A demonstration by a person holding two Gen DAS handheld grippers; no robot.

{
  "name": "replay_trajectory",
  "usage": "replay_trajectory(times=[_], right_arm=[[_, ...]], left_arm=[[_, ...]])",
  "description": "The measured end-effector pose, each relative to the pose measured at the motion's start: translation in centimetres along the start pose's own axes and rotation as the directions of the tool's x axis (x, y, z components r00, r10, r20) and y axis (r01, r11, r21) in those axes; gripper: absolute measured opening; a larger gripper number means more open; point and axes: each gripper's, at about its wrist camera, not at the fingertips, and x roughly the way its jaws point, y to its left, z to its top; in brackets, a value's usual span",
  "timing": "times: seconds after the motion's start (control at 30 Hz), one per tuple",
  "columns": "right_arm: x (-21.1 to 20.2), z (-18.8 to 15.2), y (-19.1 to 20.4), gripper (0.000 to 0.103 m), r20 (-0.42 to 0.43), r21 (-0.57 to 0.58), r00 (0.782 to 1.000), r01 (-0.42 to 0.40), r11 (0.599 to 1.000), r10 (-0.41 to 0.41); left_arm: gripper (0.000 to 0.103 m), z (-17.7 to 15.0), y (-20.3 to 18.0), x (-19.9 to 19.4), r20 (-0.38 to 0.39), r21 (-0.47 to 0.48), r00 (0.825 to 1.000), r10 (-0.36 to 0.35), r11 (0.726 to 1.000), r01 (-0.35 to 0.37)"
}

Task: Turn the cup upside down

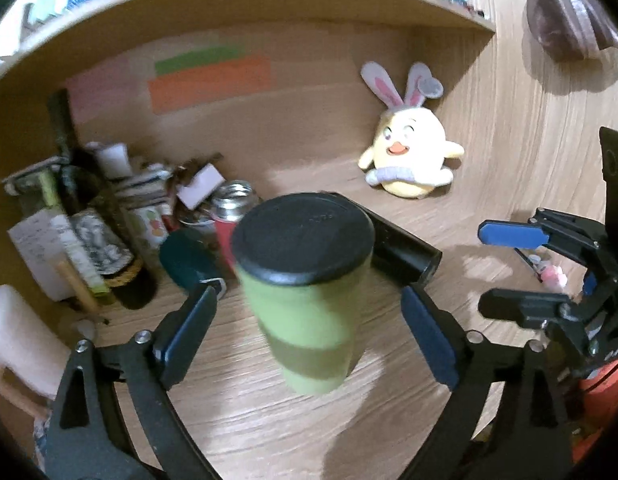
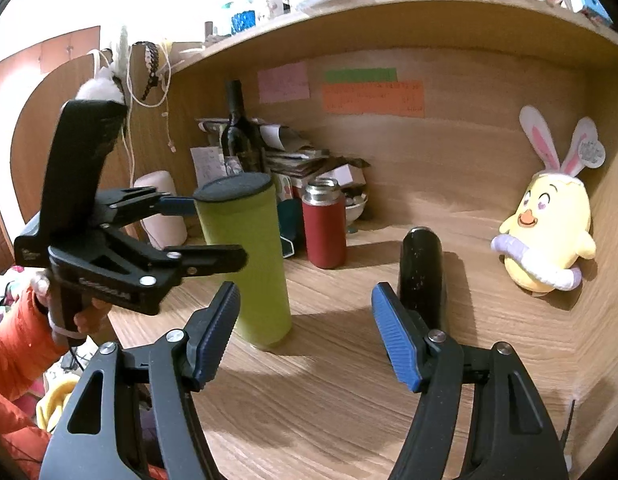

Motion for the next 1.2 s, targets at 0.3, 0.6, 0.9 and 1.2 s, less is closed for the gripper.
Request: replay_trajectory(times=[0.3, 0.6, 0.9, 1.2], right_arm=[[-3.3, 0.5, 1.3, 0.071, 0.087, 0.006, 0.995, 0.041, 0.999, -0.041], [-6.9, -0.6, 4.3, 0.094, 0.162, -0.005, 0.984, 0.077, 0.997, -0.075], [-9.1, -2.4, 6.4, 0.103, 0.229, 0.01, 0.968, 0.107, 0.994, -0.106], [-9.4, -2.6, 6.4, 0.103, 0.245, 0.023, 0.964, 0.103, 0.994, -0.105]], left_arm=[[0.101, -1.9, -2.1, -5.4, 0.14, 0.003, 0.987, 0.078, 0.997, -0.079], [0.103, -4.0, -3.3, -10.4, 0.261, -0.096, 0.955, 0.139, 0.988, -0.118], [0.103, -5.7, -4.9, -12.6, 0.298, -0.111, 0.941, 0.159, 0.985, -0.131], [0.103, -6.5, -5.3, -13.0, 0.299, -0.126, 0.937, 0.179, 0.981, -0.147]])
